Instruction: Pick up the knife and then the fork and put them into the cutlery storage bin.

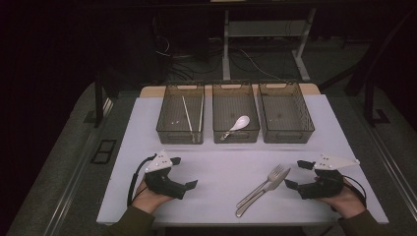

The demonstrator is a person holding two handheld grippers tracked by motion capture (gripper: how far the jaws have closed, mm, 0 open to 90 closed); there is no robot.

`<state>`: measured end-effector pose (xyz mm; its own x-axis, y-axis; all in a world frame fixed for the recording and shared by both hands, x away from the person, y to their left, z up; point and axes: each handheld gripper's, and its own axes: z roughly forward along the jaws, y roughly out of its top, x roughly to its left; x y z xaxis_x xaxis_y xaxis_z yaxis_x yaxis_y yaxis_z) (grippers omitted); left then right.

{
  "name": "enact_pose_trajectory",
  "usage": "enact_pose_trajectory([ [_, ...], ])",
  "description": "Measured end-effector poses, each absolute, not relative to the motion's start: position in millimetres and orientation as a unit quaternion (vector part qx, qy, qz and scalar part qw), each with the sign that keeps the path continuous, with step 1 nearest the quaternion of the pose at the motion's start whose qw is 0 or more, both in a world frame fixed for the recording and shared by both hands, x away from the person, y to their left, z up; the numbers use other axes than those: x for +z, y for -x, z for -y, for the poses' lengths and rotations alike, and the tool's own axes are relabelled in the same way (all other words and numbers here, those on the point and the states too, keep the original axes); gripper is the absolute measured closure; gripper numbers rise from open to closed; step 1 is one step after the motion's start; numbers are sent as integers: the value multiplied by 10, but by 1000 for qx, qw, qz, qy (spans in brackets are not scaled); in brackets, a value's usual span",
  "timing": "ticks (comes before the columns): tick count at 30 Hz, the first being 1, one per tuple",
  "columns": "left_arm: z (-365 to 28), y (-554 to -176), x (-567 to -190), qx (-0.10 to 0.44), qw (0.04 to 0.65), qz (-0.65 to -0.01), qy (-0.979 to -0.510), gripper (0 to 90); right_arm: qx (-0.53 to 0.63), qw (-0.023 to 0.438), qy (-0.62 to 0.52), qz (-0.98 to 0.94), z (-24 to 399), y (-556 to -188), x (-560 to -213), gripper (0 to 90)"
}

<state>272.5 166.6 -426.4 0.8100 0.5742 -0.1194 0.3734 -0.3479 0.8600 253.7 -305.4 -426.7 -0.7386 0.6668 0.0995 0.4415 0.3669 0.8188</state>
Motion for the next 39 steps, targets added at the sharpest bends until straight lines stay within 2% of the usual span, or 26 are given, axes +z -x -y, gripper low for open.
enact_pose_trajectory([
  [1,-1664,-2726,-4270,101,493,-291,-814,0,447,116,-337,-820,3037,-2541,-4261,154],
  [6,-1648,-2734,-4298,94,486,-282,-822,0,429,95,-340,-832,2948,-2565,-4260,299],
  [7,-1643,-2734,-4302,93,487,-283,-821,0,427,90,-338,-834,2928,-2566,-4254,361],
  [9,-1643,-2737,-4303,90,488,-285,-820,0,428,79,-330,-838,2888,-2576,-4249,403],
  [12,-1644,-2745,-4312,84,489,-288,-819,0,423,69,-315,-847,2804,-2584,-4243,517],
  [16,-1648,-2753,-4316,83,486,-287,-822,0,422,51,-303,-853,2699,-2588,-4246,731],
  [21,-1645,-2754,-4316,82,485,-287,-822,0,416,28,-271,-868,2540,-2587,-4251,874],
  [39,-1633,-2748,-4317,78,486,-287,-821,0,386,12,-223,-895,2118,-2660,-4393,894],
])
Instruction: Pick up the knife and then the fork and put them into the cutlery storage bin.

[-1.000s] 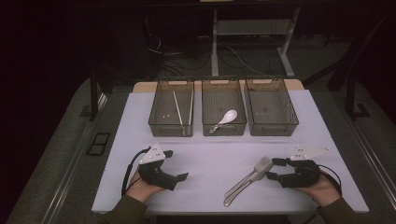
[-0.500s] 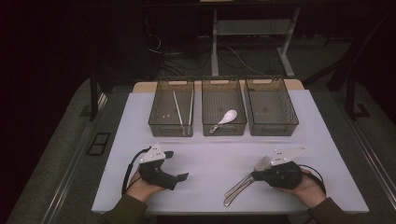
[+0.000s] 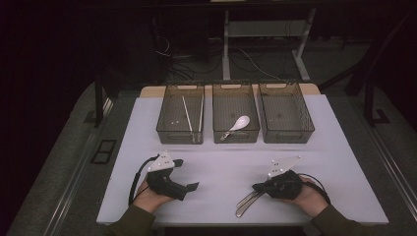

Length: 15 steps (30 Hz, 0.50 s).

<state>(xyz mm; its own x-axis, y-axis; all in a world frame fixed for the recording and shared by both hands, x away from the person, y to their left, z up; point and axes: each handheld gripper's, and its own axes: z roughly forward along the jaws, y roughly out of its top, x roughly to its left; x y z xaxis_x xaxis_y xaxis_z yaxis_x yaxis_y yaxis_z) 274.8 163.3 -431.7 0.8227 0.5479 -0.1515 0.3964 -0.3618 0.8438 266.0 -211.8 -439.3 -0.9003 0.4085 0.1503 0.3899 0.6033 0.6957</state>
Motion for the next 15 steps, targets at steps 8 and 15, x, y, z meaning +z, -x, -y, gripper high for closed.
enact_pose_trajectory([
  [8,-1627,-2747,-4319,76,487,-286,-822,0,377,7,-221,-899,2087,-2655,-4434,894],
  [15,-1623,-2746,-4320,75,487,-287,-821,0,372,3,-214,-903,2064,-2631,-4436,895],
])
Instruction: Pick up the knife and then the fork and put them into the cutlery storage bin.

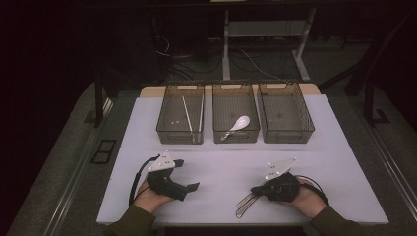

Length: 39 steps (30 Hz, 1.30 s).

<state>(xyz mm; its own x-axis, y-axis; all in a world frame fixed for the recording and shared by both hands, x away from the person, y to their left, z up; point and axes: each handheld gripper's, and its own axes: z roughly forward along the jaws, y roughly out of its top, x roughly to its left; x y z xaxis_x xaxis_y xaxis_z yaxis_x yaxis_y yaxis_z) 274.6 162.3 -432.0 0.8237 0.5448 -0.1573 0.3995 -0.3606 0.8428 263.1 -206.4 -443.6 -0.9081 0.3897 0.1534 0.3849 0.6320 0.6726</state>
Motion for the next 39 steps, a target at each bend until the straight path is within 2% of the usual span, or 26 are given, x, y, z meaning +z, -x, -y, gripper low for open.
enact_pose_trajectory([
  [17,-1625,-2752,-4320,74,488,-286,-821,0,367,13,-207,-907,1911,-2676,-4475,895],
  [39,-1625,-2757,-4321,72,489,-286,-821,0,354,32,-209,-911,1672,-3029,-4463,895],
])
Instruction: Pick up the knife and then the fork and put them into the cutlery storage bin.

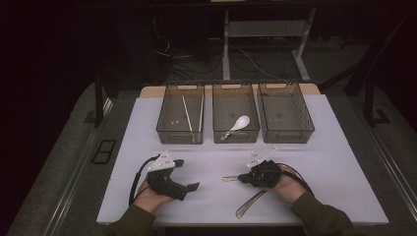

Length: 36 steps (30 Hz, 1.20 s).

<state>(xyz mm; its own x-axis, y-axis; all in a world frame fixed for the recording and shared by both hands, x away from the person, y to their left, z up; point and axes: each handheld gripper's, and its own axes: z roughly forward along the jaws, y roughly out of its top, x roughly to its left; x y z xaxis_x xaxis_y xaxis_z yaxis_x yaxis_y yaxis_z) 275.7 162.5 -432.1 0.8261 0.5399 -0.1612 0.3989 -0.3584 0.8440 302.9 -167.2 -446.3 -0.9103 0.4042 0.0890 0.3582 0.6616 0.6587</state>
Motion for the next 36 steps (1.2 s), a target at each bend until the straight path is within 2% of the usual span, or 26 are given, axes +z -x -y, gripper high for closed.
enact_pose_trajectory([
  [8,-1628,-2756,-4320,72,489,-285,-821,0,356,21,-205,-911,1675,-3115,-4432,891],
  [15,-1626,-2758,-4326,69,489,-285,-821,0,377,15,-214,-901,1876,-3202,-4213,702],
  [19,-1628,-2761,-4329,68,488,-285,-822,0,361,22,-199,-911,2006,-3245,-4171,661],
  [26,-1622,-2765,-4337,65,487,-286,-823,0,334,26,-181,-925,2154,-3298,-4238,684],
  [36,-1625,-2764,-4338,65,488,-284,-823,0,303,16,-148,-941,2065,-3298,-4376,759],
])
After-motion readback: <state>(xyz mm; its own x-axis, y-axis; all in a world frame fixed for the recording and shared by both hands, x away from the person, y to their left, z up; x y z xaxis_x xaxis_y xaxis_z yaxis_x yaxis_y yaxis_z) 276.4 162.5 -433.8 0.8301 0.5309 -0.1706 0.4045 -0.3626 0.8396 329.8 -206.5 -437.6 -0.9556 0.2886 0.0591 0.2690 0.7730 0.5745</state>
